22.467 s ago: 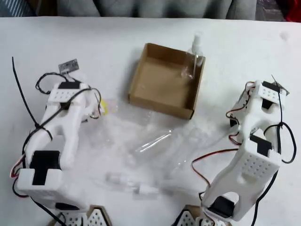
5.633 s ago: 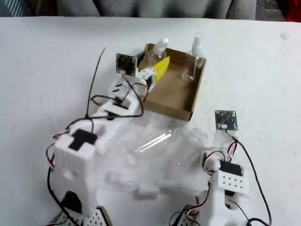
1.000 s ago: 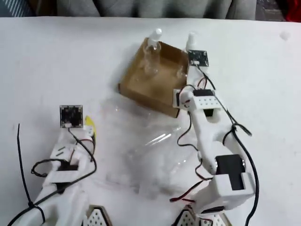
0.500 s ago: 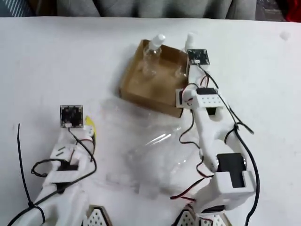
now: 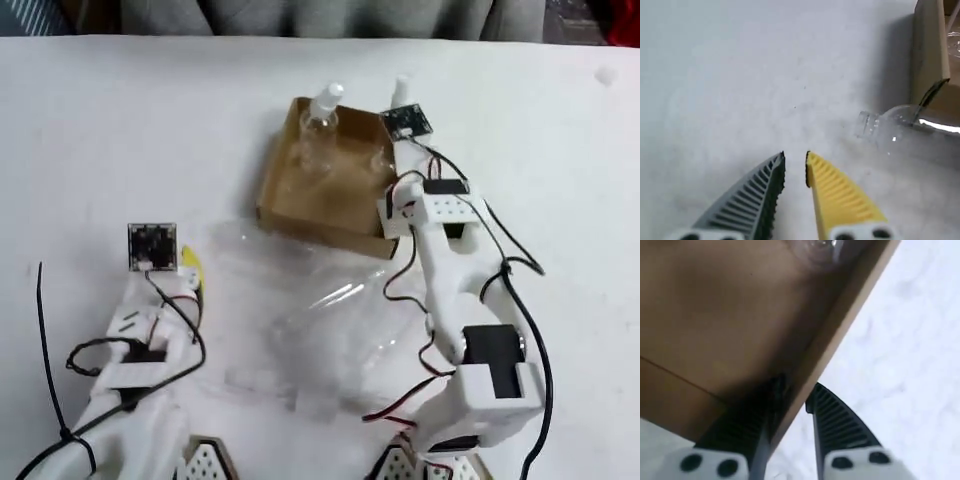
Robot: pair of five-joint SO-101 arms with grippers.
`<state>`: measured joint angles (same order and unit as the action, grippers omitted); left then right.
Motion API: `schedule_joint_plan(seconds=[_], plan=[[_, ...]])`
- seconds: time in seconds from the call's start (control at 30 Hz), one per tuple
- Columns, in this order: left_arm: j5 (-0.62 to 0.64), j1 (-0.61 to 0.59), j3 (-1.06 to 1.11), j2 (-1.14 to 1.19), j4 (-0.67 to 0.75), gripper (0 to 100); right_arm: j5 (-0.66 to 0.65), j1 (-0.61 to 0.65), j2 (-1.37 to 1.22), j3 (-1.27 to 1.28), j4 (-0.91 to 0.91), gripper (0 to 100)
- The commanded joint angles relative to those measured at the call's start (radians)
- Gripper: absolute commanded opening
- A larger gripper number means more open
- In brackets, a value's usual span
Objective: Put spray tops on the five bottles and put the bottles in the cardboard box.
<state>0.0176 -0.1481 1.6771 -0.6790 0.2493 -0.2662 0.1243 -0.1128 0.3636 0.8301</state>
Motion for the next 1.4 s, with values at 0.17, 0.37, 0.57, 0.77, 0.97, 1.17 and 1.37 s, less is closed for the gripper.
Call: schedule_joint_plan(seconds=[0.17,0.37,0.57,0.77,0.97,1.17,1.37], plan=[[-0.009,0.007,-0.005,-0.039,-0.003,7,-0.157,-0.001,0.013,-0.025,0.008,1.5],[-0.009,0.007,-0.005,-0.039,-0.003,7,-0.253,-0.001,0.01,-0.025,0.008,1.5],[-0.011,0.007,-0.005,-0.039,-0.003,7,-0.255,-0.001,0.008,-0.025,0.008,1.8],[-0.011,0.007,-0.005,-0.039,-0.003,7,-0.25,0.001,0.013,-0.031,0.03,1.9],[-0.011,0.007,-0.005,-0.039,-0.003,7,-0.25,0.002,0.013,-0.08,0.047,1.9],[-0.011,0.007,-0.005,-0.039,-0.003,7,-0.25,0.01,0.013,-0.103,0.085,15.6],[-0.011,0.007,-0.005,-0.039,-0.003,7,-0.25,0.002,0.005,-0.1,0.085,20.9]])
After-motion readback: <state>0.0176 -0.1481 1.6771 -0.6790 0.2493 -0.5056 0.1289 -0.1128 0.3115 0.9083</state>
